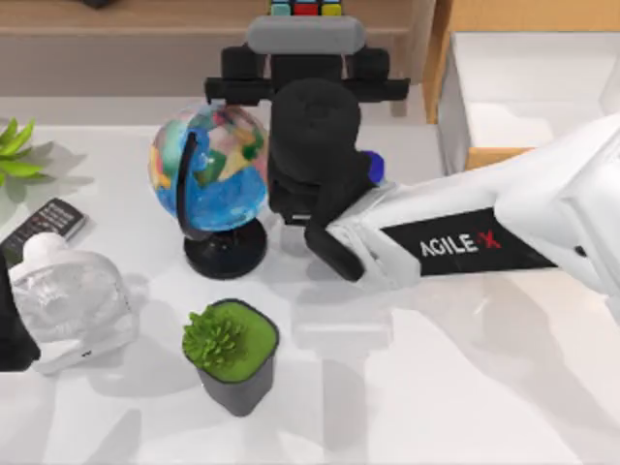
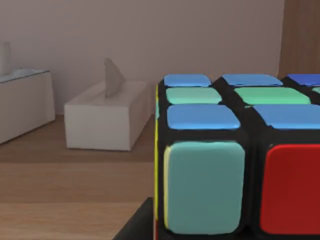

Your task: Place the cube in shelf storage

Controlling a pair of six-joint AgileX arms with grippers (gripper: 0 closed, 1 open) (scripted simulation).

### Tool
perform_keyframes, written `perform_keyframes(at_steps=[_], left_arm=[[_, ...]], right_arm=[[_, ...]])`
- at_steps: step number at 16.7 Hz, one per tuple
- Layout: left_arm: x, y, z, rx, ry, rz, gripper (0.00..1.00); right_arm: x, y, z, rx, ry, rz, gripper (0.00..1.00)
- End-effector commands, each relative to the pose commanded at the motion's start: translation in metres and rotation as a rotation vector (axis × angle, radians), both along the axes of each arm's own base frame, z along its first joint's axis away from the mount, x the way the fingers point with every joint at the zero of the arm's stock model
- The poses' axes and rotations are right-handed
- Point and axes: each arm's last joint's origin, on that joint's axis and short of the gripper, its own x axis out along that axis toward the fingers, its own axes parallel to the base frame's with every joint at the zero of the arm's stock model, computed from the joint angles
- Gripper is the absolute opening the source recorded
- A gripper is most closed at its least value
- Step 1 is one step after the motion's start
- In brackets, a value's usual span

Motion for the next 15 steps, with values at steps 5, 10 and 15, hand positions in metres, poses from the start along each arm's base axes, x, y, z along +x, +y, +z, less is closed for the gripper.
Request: perform_keyframes(at_steps=[5,10,15], left_arm=[[0.0,0.0,0.0,0.0,0.0,0.0,1.0],[0.0,0.0,0.0,0.0,0.0,0.0,1.0],[0.0,0.0,0.0,0.0,0.0,0.0,1.0]], right_arm=[[0.014,0.01,0.013,0.048,-0.028,0.017,0.0],[0.068,0.006,0.029,0.092,-0.059,0.008,0.0],[0.097,0.001,0.005,-0.001,0.001,0.004,0.0]])
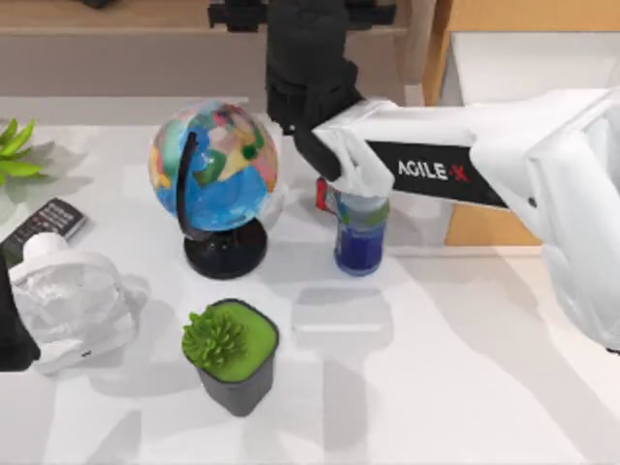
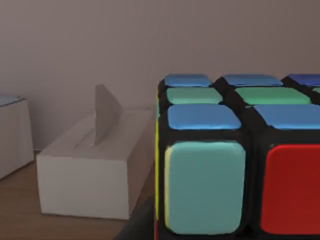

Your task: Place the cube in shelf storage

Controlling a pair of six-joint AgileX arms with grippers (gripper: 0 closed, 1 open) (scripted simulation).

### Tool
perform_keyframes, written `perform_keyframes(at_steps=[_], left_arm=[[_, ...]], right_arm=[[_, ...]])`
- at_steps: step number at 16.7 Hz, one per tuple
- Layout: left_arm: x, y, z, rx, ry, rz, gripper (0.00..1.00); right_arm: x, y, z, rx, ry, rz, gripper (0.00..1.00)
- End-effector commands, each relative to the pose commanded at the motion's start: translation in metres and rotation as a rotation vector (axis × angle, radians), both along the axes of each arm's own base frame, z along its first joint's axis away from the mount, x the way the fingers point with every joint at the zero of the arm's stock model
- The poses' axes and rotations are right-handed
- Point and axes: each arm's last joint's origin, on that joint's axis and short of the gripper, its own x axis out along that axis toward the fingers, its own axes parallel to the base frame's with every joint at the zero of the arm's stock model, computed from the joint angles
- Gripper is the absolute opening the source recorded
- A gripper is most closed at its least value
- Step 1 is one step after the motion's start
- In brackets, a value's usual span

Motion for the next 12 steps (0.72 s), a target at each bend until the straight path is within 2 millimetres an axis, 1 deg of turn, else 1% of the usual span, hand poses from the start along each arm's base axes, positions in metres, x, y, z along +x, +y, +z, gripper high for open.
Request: perform_keyframes(at_steps=[4,12], left_arm=[[0.0,0.0,0.0,0.0,0.0,0.0,1.0],[0.0,0.0,0.0,0.0,0.0,0.0,1.0]], right_arm=[[0.0004,-0.0001,-0.0009,-0.002,0.002,0.0,0.0],[0.0004,-0.0001,-0.0009,-0.002,0.002,0.0,0.6]])
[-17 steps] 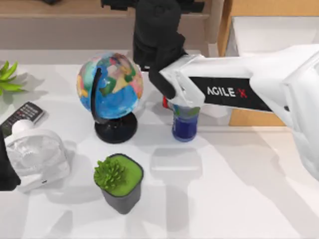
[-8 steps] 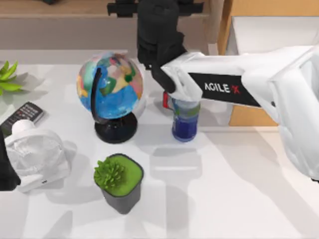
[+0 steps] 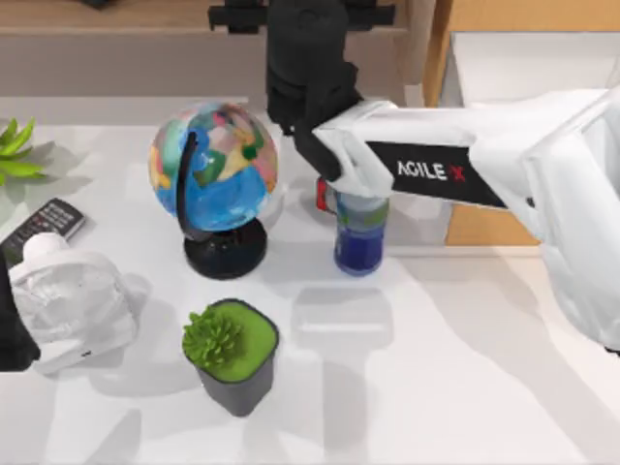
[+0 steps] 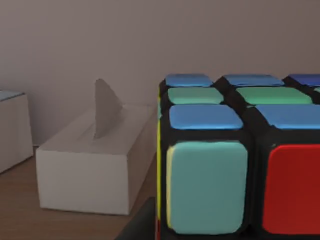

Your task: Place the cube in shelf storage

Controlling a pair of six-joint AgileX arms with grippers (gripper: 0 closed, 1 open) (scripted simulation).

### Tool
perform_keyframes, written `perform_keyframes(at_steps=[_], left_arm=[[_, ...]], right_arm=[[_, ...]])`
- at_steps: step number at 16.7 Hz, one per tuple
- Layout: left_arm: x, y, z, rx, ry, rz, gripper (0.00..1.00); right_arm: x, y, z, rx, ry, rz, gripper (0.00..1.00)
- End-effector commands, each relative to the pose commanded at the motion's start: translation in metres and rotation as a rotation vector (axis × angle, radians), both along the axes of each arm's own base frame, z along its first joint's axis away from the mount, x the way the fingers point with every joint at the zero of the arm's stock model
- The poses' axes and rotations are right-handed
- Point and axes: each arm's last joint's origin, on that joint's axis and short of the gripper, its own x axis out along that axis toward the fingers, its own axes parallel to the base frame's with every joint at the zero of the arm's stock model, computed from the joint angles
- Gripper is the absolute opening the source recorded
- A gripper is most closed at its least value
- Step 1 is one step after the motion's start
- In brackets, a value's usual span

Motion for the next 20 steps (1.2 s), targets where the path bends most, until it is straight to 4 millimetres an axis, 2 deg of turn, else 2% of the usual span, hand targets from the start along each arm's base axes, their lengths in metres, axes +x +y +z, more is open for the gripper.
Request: perform_keyframes(at_steps=[5,6,16,20], left_arm=[[0.0,0.0,0.0,0.0,0.0,0.0,1.0],[0.0,0.0,0.0,0.0,0.0,0.0,1.0],[0.0,0.0,0.0,0.0,0.0,0.0,1.0],[0.0,0.0,0.0,0.0,0.0,0.0,1.0]], right_arm=[[0.0,0.0,0.0,0.0,0.0,0.0,0.98],[0.0,0.0,0.0,0.0,0.0,0.0,1.0],[-0.003,0.001,0.001,-0.005,-0.003,0.008,1.0],[-0.023,-0.004,0.007,-0.081,-0.047,0.055,1.0]])
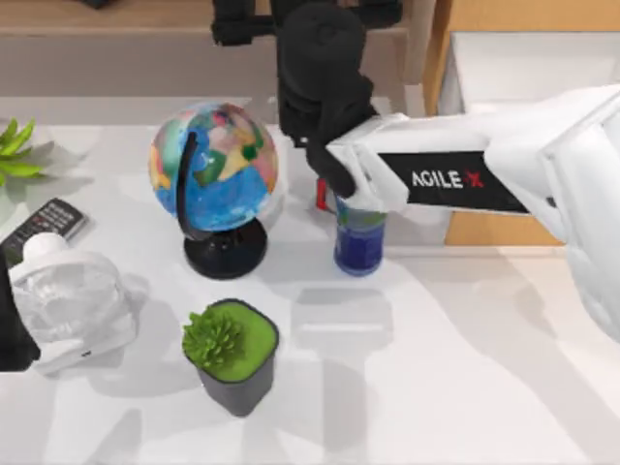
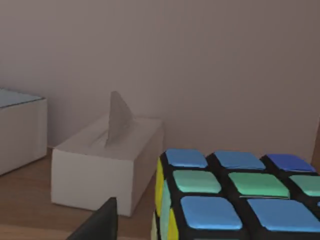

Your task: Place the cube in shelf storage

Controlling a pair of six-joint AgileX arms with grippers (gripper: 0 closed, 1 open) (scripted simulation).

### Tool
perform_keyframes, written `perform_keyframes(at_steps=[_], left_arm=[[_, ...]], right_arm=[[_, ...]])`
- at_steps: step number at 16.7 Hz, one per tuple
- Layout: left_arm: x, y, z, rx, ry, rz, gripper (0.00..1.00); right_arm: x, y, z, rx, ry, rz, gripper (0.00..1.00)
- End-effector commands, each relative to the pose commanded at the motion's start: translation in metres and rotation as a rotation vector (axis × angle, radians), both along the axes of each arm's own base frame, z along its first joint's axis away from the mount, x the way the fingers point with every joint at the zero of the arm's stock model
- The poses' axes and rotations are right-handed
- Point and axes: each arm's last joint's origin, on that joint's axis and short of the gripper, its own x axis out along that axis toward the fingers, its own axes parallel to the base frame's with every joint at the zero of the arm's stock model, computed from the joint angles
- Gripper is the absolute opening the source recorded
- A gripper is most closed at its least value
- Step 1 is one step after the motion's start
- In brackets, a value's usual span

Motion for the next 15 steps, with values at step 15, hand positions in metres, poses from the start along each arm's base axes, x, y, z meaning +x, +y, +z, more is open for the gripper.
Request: perform_keyframes(at_steps=[15], left_arm=[[0.0,0.0,0.0,0.0,0.0,0.0,1.0]], right_arm=[[-0.177,-0.159,-0.019,-0.877,-0.286,-0.009,1.0]])
